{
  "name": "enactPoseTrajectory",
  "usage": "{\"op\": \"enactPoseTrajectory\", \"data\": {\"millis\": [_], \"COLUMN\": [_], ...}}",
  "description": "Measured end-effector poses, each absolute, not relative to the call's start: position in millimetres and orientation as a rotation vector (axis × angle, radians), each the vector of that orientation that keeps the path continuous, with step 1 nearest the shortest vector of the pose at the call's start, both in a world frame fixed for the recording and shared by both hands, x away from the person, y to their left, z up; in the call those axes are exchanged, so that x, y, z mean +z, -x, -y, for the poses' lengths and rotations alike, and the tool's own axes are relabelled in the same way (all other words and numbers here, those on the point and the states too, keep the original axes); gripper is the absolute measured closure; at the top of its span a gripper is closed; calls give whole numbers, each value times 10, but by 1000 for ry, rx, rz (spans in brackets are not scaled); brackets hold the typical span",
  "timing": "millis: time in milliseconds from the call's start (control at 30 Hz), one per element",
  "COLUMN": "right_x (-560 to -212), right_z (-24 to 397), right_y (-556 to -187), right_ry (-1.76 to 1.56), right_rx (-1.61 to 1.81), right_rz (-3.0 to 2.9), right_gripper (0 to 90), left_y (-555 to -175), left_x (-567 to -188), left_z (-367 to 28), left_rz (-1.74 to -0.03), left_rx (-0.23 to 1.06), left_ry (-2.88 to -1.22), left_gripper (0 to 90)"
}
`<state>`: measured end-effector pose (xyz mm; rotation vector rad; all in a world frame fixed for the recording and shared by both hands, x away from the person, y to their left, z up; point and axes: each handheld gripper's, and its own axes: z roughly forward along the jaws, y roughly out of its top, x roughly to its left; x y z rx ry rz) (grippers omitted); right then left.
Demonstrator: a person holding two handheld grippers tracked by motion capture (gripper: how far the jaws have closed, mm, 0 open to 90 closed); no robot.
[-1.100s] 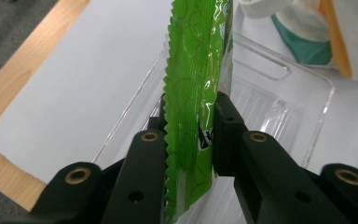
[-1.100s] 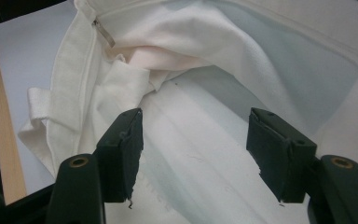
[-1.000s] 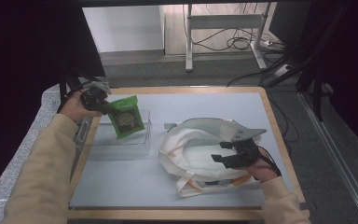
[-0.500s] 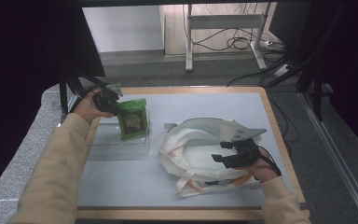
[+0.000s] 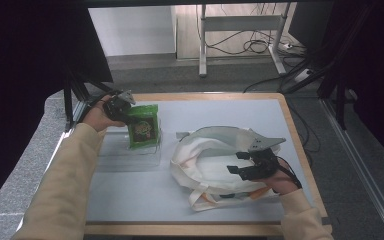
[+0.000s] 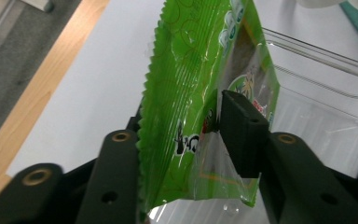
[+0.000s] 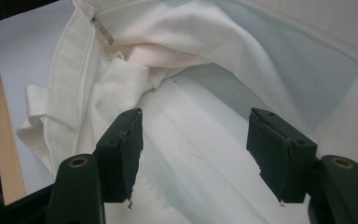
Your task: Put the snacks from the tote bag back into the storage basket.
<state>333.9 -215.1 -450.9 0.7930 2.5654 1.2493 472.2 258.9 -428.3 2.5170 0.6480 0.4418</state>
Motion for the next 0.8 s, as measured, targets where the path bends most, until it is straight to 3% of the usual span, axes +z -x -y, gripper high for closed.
{"op": "enactPoseTrajectory", "data": {"millis": [167, 400, 800], "right_x": [-4508, -4507, -4491], "right_z": [2156, 2157, 2170], "right_y": [-3342, -3342, -3330], "right_ry": [-798, -799, -802], "right_rx": [1249, 1250, 1275], "right_rz": [-2565, -2564, -2556], "right_gripper": [361, 358, 358], "left_y": [-4707, -4635, -4447], "left_x": [-4191, -3980, -3854], "left_z": [-2605, -2617, -2546], "left_rz": [-646, -611, -625], "left_rx": [517, 597, 499], "left_ry": [-2445, -2355, -2302], "left_gripper": [509, 482, 458]}}
